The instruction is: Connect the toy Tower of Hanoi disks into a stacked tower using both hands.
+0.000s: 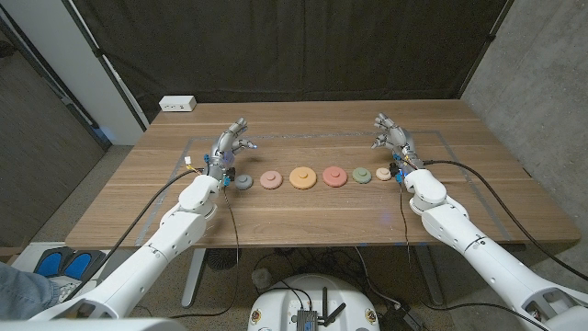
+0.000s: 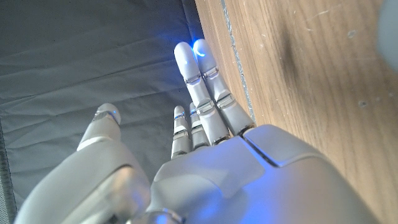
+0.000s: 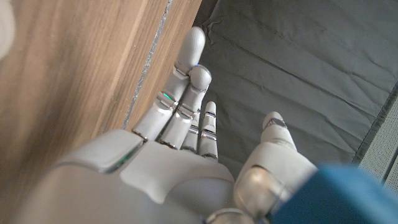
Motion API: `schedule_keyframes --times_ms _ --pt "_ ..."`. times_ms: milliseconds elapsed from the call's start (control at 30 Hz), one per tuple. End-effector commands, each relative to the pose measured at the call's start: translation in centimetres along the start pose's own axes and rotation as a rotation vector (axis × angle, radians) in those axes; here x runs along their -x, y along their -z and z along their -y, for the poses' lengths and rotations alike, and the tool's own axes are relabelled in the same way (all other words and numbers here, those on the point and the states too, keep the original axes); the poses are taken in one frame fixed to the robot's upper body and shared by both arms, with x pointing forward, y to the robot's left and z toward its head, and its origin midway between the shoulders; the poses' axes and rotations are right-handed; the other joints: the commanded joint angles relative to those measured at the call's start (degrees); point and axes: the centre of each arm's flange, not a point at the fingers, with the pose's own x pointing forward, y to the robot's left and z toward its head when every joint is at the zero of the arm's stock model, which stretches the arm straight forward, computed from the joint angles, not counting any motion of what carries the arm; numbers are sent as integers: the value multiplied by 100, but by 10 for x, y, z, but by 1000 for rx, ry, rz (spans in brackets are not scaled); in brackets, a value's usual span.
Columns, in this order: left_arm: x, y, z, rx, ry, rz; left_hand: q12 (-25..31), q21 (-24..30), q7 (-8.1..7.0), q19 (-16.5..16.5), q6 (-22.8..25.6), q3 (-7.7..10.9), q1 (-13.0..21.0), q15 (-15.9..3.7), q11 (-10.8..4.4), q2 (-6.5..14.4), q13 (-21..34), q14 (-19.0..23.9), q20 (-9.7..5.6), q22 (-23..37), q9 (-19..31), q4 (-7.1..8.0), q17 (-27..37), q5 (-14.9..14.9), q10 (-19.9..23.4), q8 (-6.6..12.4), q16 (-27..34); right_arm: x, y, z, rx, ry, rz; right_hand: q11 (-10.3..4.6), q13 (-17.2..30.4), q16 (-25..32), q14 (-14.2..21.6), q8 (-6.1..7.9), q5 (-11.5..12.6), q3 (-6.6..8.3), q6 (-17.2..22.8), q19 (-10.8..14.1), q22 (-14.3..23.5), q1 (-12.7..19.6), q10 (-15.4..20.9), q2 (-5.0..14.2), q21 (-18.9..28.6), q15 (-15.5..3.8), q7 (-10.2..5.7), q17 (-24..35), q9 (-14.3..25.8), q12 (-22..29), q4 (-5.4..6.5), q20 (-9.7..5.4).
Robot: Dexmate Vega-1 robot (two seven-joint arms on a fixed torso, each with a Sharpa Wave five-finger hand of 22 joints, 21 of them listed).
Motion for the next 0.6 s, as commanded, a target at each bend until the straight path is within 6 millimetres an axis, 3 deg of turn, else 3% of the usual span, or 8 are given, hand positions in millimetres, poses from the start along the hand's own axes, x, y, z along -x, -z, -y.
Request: schedule_keyframes --times_ms 33,367,467,600 --pt "0 -1 2 -29 4 4 49 67 60 52 37 40 162 -441 -56 24 41 31 -102 3 4 -42 23 45 38 -13 59 3 -2 2 40 8 -3 -74 28 52 -29 -31 76 100 -39 -30 12 210 3 -50 38 -463 -13 43 15 -47 -31 -147" --pt "-1 -8 2 -80 1 15 70 197 -7 -6 -35 353 1046 -471 -167 104 124 -65 -188 25 13 -148 102 277 3 -93 268 6 -7 1 103 31 7 -121 84 192 -102 -78 270 317 -73 -44 -33 932 4 -272 89 -464 -39 21 33 -76 -81 -152" --pt "0 -9 3 -95 -13 22 109 262 -130 19 1 416 1354 -471 -311 53 158 -47 -235 16 28 -147 125 359 72 -76 372 6 -7 0 128 47 11 -273 144 216 -118 -50 361 382 8 -61 -32 1206 166 -341 131 -466 -126 -51 50 -11 -51 -147" --pt "0 -10 3 -117 -15 33 125 321 -184 85 30 414 1494 -468 -338 -16 177 -31 -288 11 37 -137 123 392 105 -65 431 8 -8 -1 144 59 14 -368 204 312 -37 -27 422 409 73 -50 -27 1382 268 -389 183 -466 -194 -38 67 27 -29 -144"
